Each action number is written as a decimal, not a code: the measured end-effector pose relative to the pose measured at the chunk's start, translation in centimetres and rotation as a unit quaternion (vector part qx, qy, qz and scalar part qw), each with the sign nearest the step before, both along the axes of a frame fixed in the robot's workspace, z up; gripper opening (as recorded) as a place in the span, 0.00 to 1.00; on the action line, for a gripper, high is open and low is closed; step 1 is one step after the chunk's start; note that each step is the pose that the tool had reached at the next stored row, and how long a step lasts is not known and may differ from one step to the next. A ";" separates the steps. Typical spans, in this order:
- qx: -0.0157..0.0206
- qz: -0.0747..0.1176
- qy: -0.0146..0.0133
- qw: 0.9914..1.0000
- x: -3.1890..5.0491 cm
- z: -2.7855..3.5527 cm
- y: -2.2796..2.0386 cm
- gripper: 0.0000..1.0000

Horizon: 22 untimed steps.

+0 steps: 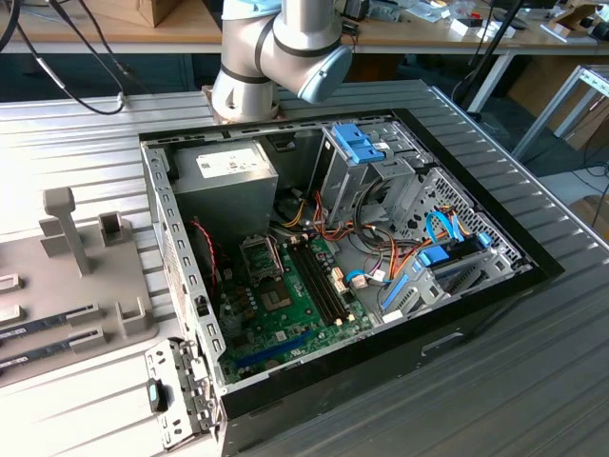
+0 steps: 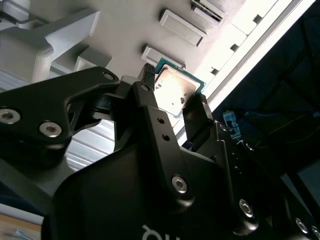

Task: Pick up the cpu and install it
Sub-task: 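Pick up the cpu and move it towards the insertion slot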

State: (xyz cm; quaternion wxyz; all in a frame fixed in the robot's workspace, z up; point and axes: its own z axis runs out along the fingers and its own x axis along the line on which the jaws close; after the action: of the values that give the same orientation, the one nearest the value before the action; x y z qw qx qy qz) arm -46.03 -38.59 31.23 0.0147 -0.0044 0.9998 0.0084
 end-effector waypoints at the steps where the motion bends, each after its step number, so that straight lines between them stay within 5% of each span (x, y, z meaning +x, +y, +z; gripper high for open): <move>1: 0.000 0.000 0.000 1.000 0.00 0.23 0.00 0.47; 22: 0.000 0.000 0.000 1.000 0.00 2.87 0.00 0.47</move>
State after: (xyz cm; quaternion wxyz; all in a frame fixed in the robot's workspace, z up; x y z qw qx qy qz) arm -46.03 -38.59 34.11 0.0147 -0.0044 0.9998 0.0087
